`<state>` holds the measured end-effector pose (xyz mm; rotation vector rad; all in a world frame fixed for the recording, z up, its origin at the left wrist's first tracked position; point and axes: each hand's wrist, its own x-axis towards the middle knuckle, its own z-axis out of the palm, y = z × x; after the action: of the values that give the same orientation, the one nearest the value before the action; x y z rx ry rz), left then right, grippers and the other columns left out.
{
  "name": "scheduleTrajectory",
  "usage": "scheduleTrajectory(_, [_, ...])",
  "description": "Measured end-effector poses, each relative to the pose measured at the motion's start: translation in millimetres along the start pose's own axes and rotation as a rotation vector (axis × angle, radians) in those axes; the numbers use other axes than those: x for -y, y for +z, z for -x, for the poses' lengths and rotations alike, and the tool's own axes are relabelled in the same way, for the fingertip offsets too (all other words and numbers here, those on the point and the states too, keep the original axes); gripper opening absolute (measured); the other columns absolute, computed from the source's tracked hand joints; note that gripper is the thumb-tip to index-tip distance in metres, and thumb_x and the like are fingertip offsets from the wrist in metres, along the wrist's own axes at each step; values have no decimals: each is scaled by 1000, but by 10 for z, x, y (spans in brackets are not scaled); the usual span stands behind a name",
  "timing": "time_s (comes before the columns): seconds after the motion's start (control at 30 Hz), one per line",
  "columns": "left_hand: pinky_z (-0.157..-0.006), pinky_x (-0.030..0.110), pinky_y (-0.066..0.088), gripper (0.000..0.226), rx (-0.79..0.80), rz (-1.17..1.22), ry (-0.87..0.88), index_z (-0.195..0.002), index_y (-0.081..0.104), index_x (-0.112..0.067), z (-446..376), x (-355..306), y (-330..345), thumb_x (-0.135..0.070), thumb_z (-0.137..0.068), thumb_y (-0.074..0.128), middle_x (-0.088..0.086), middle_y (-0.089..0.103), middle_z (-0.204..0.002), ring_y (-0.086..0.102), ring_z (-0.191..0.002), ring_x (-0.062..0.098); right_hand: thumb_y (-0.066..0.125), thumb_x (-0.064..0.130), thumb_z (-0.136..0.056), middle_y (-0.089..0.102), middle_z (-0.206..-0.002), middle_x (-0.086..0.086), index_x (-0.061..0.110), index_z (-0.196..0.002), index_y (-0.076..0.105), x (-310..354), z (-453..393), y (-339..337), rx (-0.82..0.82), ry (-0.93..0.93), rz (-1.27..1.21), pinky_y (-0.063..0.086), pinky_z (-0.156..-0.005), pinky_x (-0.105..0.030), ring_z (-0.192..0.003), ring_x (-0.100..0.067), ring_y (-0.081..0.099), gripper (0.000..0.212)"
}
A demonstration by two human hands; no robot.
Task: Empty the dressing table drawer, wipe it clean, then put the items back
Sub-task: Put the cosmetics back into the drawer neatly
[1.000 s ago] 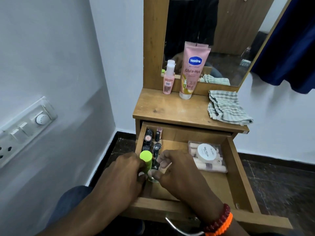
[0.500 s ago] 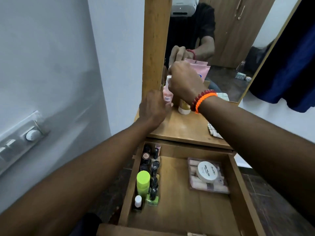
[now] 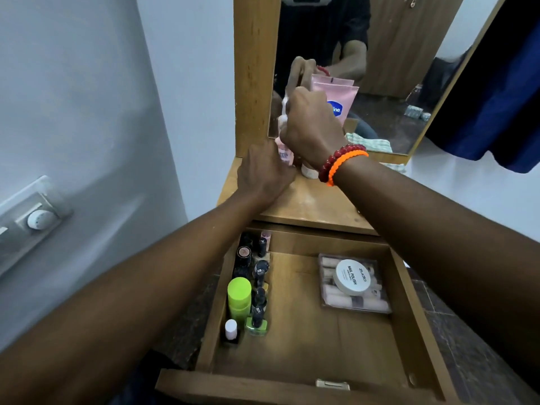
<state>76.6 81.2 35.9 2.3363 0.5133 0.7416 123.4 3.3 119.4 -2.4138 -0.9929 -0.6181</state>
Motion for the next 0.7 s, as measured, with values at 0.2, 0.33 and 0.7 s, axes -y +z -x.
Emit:
scheduleTrajectory(0.2, [-61, 29, 49, 39, 142, -150, -82, -65, 43, -27, 737, -427, -445, -29, -75, 80, -6, 49, -67, 63, -75, 27, 67, 3, -80, 59, -81, -8, 8, -85, 58, 83, 456, -213, 39, 131, -154, 53, -52, -32, -73, -27, 62, 11])
scheduleTrajectory(0.33, [-56, 28, 42, 42, 262, -170, -67, -64, 38, -27, 1242, -567, -468, -26, -80, 77, -6, 42, -64, 52, -61, 15, 64, 3, -72, 64, -69, -8, 4, -79, 65, -31, 862, -299, 171, 305, -252, 49, -43, -25, -65, -24, 66, 6])
scheduleTrajectory(0.7, [-82, 39, 54, 36, 487, -417, 7, -131, 55, -11, 1734, -411, 213, -24, -97, 57, 12, 64, -120, 66, -111, 32, 90, 26, -62, 62, -65, -10, -2, -79, 64, -542, 1747, 358, 358, 882, -467, 36, -40, -16, -47, -18, 58, 41])
